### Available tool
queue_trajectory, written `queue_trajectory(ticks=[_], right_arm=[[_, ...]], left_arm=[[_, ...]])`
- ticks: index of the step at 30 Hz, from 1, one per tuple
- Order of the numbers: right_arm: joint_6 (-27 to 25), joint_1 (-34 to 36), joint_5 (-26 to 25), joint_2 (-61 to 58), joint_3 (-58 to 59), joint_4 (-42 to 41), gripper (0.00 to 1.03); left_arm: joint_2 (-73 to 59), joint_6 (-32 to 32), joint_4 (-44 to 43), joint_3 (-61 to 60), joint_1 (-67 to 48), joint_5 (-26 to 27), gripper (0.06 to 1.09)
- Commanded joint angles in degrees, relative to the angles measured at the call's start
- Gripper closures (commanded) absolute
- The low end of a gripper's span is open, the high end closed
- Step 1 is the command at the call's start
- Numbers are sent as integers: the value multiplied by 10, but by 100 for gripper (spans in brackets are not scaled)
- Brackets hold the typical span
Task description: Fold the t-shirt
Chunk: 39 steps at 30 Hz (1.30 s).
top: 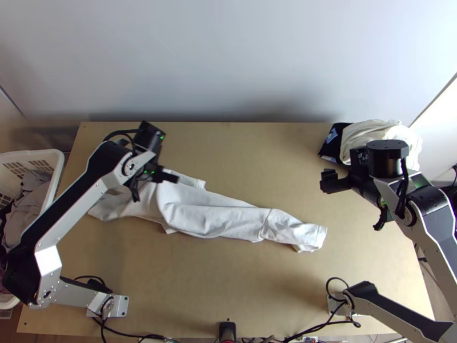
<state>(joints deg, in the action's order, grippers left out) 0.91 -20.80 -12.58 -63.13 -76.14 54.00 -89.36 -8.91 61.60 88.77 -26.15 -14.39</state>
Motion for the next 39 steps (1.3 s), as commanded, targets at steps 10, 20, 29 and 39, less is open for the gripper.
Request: queue_trajectory(ticks=[10, 20, 29, 39], right_arm=[[-2, 8, -1, -1, -16, 0, 4], [-2, 51, -1, 7, -13, 2, 4], [-2, 67, -1, 22, 6, 12, 4], [1, 65, 0, 25, 21, 10, 4]], left_arm=[[-71, 69, -32, 255, -264, -5, 105], [-172, 102, -58, 387, -375, -13, 105], [-231, 120, -41, 368, -412, -14, 105], [-193, 148, 77, 224, -439, 30, 101]])
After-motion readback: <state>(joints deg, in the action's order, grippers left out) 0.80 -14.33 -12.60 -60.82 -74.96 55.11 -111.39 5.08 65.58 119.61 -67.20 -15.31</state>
